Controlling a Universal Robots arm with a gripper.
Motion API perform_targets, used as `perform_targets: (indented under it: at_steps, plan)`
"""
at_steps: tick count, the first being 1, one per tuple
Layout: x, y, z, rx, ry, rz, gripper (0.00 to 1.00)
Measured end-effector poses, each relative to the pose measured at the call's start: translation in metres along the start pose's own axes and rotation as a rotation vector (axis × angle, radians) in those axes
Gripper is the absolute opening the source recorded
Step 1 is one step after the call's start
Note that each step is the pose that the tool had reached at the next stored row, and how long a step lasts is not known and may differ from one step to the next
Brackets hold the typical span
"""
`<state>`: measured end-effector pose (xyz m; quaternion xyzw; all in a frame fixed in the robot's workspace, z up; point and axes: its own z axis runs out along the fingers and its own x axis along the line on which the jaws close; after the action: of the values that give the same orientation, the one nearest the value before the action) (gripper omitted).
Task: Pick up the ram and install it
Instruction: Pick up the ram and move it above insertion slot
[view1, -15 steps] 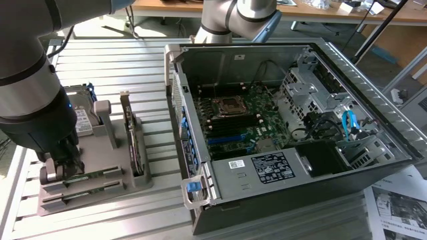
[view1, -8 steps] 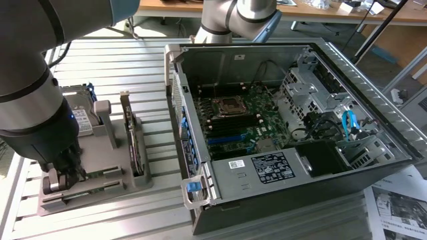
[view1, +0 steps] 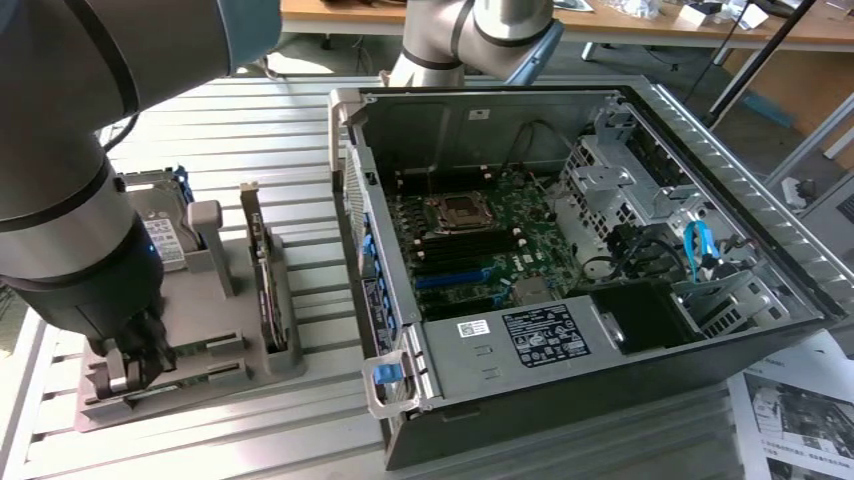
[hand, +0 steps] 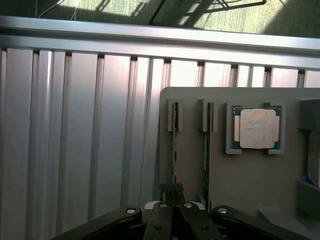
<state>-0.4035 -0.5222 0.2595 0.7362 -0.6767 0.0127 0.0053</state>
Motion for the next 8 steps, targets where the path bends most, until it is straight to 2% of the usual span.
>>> perform_targets:
  at_steps: [8]
  plan:
    - [0.001,0.0002,0.0150,-0.0017,-0.0004,-0.011,0.11]
